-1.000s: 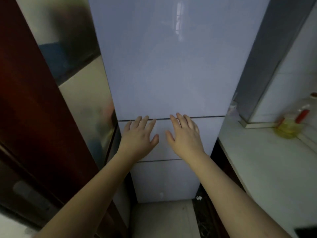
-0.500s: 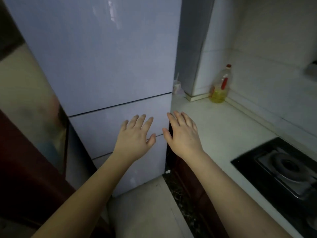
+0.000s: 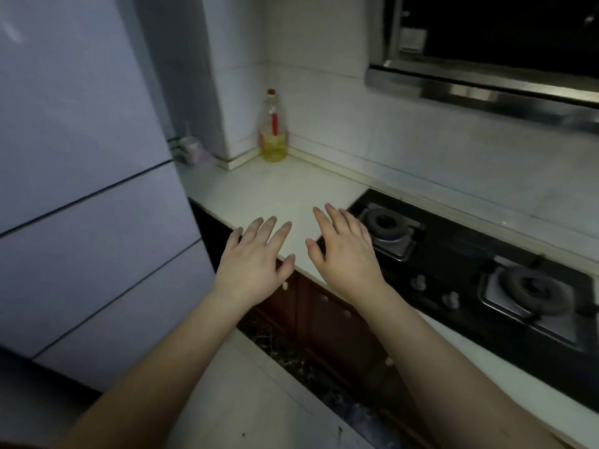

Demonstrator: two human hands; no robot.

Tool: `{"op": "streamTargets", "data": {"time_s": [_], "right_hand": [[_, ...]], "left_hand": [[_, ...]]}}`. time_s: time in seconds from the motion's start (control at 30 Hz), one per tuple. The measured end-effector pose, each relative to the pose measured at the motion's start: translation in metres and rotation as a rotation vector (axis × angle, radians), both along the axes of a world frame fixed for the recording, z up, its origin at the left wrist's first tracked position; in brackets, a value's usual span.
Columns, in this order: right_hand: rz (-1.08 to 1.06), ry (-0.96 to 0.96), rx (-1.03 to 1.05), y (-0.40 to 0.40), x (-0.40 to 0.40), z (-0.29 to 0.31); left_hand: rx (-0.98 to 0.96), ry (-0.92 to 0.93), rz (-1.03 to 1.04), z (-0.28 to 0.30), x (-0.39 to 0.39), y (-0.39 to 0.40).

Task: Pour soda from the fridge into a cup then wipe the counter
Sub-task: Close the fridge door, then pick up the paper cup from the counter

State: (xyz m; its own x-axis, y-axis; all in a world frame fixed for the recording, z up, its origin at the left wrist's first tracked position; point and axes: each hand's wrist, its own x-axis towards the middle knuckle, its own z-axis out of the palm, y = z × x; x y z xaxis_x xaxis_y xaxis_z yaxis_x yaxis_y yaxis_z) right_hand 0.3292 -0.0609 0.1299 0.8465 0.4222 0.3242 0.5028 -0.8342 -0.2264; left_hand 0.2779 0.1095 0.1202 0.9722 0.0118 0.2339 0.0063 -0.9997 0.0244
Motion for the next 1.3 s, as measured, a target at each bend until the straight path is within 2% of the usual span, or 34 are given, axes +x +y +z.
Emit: {"op": "streamTargets", "data": {"time_s": [0.33,0.6,1.0,1.3], "right_hand": [[-0.304,0.005,0.008,-0.204,-0.059,-0.018],[-0.561,0.011,0.005,-0.334,-0.105,-0.029],[-0.986,0.034,0.005,-0.451,-0.156,-0.043],[-1.305,0.09,-0.017,-0.512,-0.208,-0.051]], "left_hand": [[0.03,0.014,-0.31,-0.003,0.004,-0.203],[0.03,0.036,-0.572,-0.011,-0.011,-0.337],[-0.002,0.055,-1.008,-0.023,0.0,-0.5],[0.003,0.034,-1.313,-0.035,-0.007,-0.589]]}}
